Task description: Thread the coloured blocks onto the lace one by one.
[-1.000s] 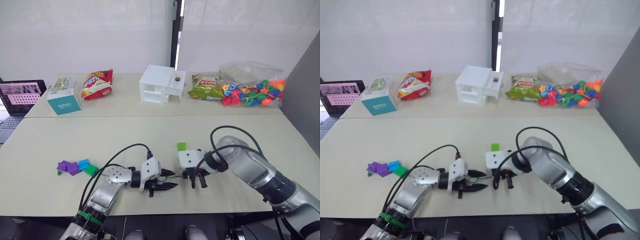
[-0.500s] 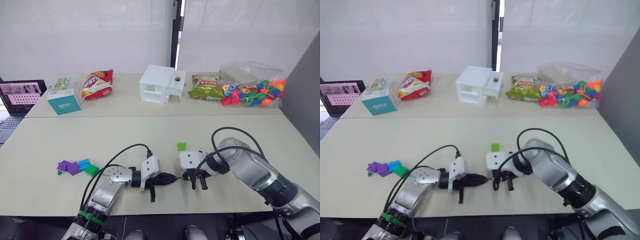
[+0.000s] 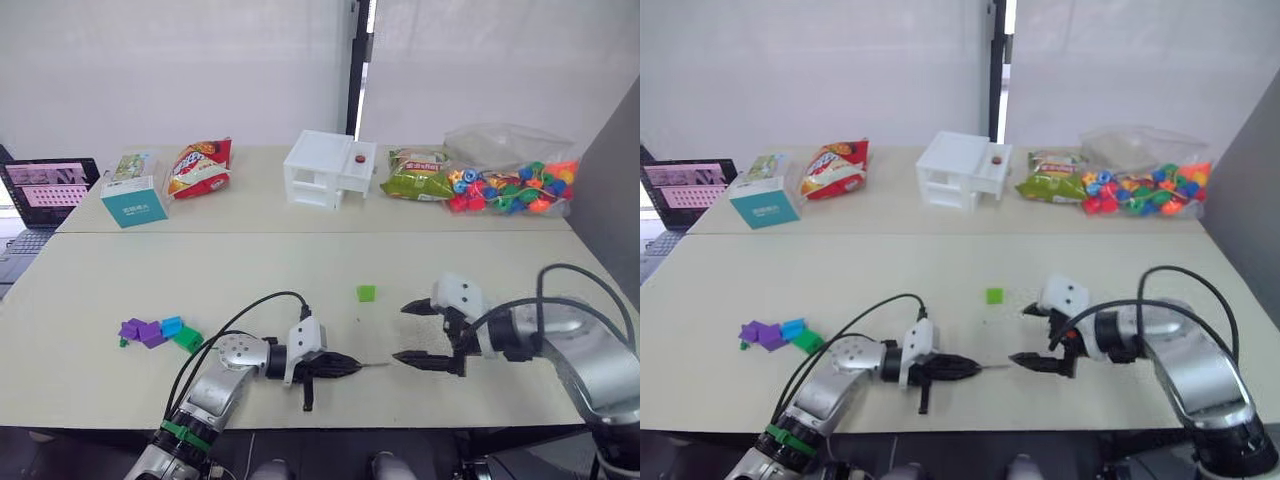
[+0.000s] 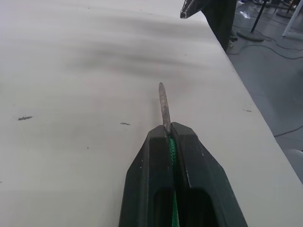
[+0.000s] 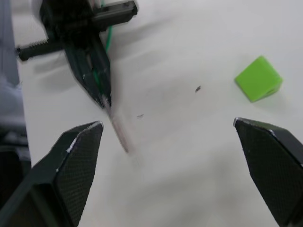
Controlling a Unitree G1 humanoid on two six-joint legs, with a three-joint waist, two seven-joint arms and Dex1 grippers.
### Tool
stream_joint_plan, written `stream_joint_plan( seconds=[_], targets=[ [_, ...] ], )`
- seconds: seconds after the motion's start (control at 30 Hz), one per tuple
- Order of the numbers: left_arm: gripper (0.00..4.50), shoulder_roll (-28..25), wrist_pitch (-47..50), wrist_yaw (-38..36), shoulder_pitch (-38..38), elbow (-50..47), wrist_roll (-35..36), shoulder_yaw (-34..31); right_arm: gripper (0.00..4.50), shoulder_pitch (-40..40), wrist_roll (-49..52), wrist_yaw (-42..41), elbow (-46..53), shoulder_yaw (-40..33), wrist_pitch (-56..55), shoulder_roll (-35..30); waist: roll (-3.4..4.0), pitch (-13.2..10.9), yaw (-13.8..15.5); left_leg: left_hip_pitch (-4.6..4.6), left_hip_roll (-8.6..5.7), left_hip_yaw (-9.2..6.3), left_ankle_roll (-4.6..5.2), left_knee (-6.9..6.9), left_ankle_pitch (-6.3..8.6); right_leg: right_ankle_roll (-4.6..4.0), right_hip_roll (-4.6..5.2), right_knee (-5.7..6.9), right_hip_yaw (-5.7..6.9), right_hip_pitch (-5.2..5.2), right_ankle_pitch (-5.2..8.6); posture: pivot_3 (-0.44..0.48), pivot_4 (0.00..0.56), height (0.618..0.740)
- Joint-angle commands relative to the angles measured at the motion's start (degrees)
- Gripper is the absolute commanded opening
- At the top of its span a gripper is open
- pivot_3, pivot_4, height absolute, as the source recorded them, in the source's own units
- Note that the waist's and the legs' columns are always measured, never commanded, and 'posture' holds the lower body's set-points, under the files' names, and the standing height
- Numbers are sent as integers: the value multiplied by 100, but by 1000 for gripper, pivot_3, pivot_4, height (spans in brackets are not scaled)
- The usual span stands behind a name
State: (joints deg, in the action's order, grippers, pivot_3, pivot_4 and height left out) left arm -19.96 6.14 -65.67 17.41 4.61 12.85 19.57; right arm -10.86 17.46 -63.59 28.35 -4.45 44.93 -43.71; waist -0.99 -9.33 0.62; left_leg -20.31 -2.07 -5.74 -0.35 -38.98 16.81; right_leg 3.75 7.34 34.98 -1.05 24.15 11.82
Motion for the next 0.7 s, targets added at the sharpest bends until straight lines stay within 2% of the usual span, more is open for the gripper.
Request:
stream_joint_plan(
  seconds=[0.03,0.13,0.2,0.37,0.63,0.7],
  targets=[
    [0,-18,-63,-59,-2,1,19,17,4472,767,243,681,277,-782,-578,559,-1,1,6,0,0,0,0,1,0,0,0,0,0,0,0,0,150,740],
    [0,-16,-74,-11,-45,-18,46,-37,4472,1218,186,1401,292,-923,-766,1125,0,1,1,4,1,1,0,2,0,1,0,3,-1,0,0,0,150,740],
    [0,-15,-55,76,-81,-45,42,-91,4472,1459,76,1871,323,-737,-1065,1590,1,2,-29,6,1,5,-2,2,-1,1,-1,2,-4,1,1,0,150,740],
    [0,-94,-116,220,-167,-113,23,-222,4472,1618,-172,2477,253,-377,-1474,2010,5,4,-71,9,2,5,-3,2,-2,2,-2,5,-4,-1,1,0,150,740],
    [0,-590,1,347,-579,-714,137,-528,4472,1038,-477,3381,-68,261,-1539,2542,8,4,-163,12,13,-1,-4,12,-3,-1,-14,11,-4,9,2,0,150,740],
    [0,-718,62,415,-729,-862,169,-641,4472,660,-633,3678,-520,461,-1572,2786,7,4,-160,11,12,-1,-4,11,-3,-1,-14,8,-5,8,2,0,150,740]
  ],
)
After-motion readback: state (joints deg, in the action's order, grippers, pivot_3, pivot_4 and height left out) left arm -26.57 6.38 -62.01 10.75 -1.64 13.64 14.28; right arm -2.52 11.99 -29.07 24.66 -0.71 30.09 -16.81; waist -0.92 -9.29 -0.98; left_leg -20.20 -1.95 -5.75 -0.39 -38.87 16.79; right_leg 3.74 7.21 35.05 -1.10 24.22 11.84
